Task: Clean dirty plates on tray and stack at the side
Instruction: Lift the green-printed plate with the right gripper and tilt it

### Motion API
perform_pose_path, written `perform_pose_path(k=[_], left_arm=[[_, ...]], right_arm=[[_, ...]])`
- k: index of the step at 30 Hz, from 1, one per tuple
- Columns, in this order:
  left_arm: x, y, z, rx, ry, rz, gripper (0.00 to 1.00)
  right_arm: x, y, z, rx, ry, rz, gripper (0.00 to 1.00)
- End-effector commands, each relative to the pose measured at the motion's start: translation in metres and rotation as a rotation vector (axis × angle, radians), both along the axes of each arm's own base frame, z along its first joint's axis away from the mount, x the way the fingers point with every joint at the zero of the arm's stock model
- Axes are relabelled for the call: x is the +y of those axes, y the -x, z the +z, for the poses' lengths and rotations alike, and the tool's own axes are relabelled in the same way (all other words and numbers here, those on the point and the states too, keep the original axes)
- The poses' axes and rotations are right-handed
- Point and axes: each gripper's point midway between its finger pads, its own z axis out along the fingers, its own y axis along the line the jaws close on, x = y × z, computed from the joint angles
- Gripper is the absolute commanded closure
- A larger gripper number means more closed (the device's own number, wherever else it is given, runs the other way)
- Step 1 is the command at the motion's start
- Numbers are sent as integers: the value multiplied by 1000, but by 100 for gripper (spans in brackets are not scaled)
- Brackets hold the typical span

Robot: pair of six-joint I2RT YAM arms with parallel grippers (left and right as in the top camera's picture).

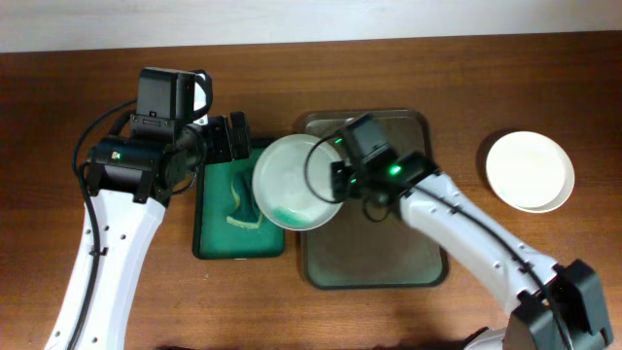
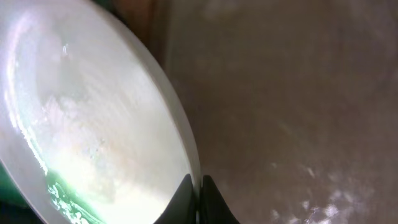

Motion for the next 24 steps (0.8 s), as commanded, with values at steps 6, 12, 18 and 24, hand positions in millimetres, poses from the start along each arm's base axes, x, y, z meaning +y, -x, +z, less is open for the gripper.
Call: perform_pose_path(k=[6,12,18,24], left_arm=[[3,-1,0,-2,-11,5,1],[3,-1,0,-2,-11,5,1],[3,-1,0,-2,-10,5,1],[3,-1,0,-2,-11,5,1]], right_arm=[[54,13,59,-435,222,4,96],[98,23,94,-656,318,210,96],[126,40,114,-789,435,398,96],[133,56,136,-906,613,449,96]])
